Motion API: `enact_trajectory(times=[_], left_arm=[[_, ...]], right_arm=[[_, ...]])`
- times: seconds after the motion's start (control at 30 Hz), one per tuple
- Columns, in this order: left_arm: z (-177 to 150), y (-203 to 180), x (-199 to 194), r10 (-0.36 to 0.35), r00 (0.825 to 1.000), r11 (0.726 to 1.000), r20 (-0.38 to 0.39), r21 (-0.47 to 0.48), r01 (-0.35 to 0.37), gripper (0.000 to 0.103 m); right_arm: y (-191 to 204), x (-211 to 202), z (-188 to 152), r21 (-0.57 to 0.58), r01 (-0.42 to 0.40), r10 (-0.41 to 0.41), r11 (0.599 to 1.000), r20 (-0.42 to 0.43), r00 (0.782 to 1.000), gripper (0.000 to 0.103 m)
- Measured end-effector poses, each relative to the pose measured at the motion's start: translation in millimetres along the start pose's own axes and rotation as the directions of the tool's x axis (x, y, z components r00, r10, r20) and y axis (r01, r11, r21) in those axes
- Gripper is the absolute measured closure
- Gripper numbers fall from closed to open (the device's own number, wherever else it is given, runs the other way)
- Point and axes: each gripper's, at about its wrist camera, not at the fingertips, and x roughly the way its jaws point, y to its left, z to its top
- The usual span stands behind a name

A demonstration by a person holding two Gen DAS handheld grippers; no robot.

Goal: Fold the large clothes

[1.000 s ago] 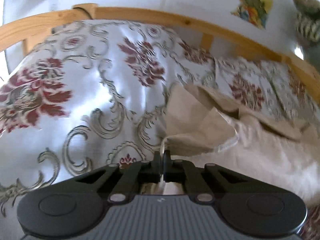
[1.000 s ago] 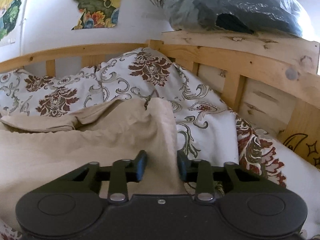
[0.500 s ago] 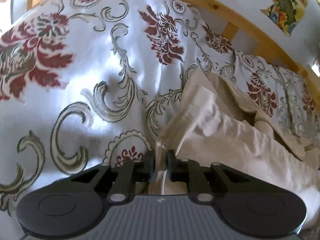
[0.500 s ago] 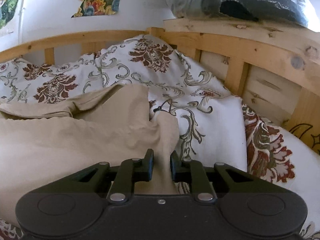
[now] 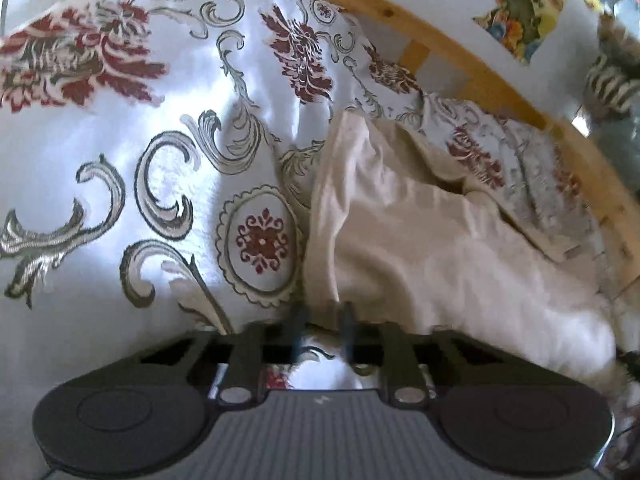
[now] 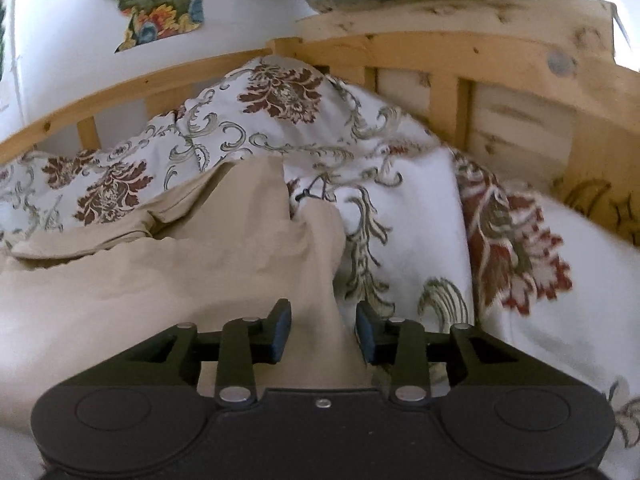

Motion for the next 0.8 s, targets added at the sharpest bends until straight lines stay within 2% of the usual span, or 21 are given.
enact_trajectory(times=[0.03,0.07,0.1,0.2,0.27,0.33,0.4,0.5,0.67,0.8], left_arm=[[1.1,-3.5,-1.3,0.004,1.000,1.000,0.013,0.009,-0.004,0.097],[2.3,-7.7,-5.2,0.009,0.999,1.000,0.038,0.025,-0.010,0.102],[4.0,-12.0,-12.6,0.013,0.997,0.999,0.071,0.044,-0.016,0.102],[16.6,-25.4,-43.0,-0.024,0.983,0.994,0.179,0.107,0.005,0.103],[24.2,-33.5,-56.9,-0.048,0.978,0.983,0.202,0.183,0.010,0.103],[25.9,-34.3,-56.2,-0.035,0.984,0.976,0.177,0.217,-0.005,0.103],[18.9,-25.2,-41.8,0.002,0.993,0.972,0.114,0.232,-0.029,0.103],[4.9,-12.3,-19.8,0.040,0.998,0.976,0.042,0.210,-0.048,0.103],[0.1,-11.5,-14.0,0.058,0.998,0.966,0.011,0.253,-0.059,0.101],[3.1,-14.6,-25.9,0.055,0.998,0.972,0.019,0.228,-0.058,0.096]], right_arm=[[-1.8,0.9,-0.3,0.014,-0.007,0.007,1.000,-0.006,1.000,0.076],[-4.3,1.4,-0.5,0.037,-0.024,0.024,0.999,-0.006,1.000,0.088],[-5.6,1.0,-0.5,0.051,-0.032,0.032,0.998,-0.003,0.999,0.093],[-7.3,-5.6,2.6,0.046,-0.025,0.022,0.999,0.047,0.999,0.099],[-6.6,-9.4,5.3,0.030,-0.012,0.010,0.999,0.082,0.997,0.100],[-5.6,-8.2,6.0,0.016,-0.005,0.004,1.000,0.083,0.997,0.100],[-4.5,-4.3,6.0,0.010,-0.005,0.004,1.000,0.069,0.998,0.100],[-1.9,3.5,5.1,-0.006,-0.019,0.019,1.000,0.035,0.999,0.099],[2.5,9.2,1.3,-0.043,-0.002,0.002,0.999,0.004,1.000,0.098],[1.7,11.1,0.2,-0.023,0.006,-0.006,1.000,-0.014,1.000,0.093]])
